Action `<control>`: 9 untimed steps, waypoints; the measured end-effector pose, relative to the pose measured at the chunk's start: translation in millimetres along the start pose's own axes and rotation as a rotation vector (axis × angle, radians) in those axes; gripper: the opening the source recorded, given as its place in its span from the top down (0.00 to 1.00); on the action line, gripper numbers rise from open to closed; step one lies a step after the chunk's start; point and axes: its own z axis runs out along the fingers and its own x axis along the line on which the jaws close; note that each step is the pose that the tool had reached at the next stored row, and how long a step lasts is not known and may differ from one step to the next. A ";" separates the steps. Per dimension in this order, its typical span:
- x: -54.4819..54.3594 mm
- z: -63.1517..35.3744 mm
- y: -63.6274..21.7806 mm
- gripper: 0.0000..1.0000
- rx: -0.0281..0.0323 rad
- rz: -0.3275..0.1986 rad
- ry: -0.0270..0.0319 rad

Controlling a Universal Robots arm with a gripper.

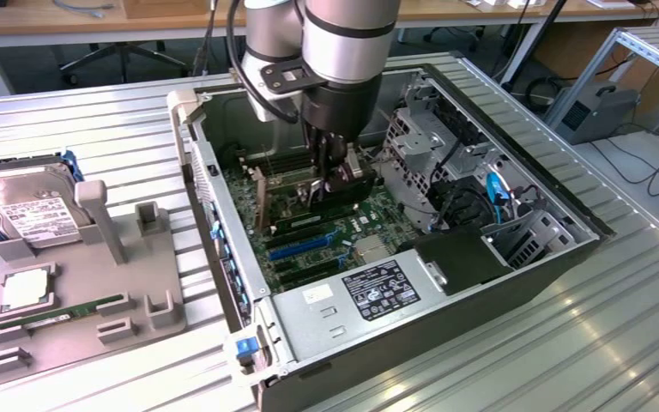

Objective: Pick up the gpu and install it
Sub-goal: 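Insert the gpu into the slot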

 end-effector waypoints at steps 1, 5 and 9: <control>0.1 0.5 0.4 0.73 0.0000 0.000 0.0001; 0.6 2.2 1.7 0.73 0.0001 0.000 0.0004; 1.0 4.1 3.1 0.73 0.0000 0.000 0.0008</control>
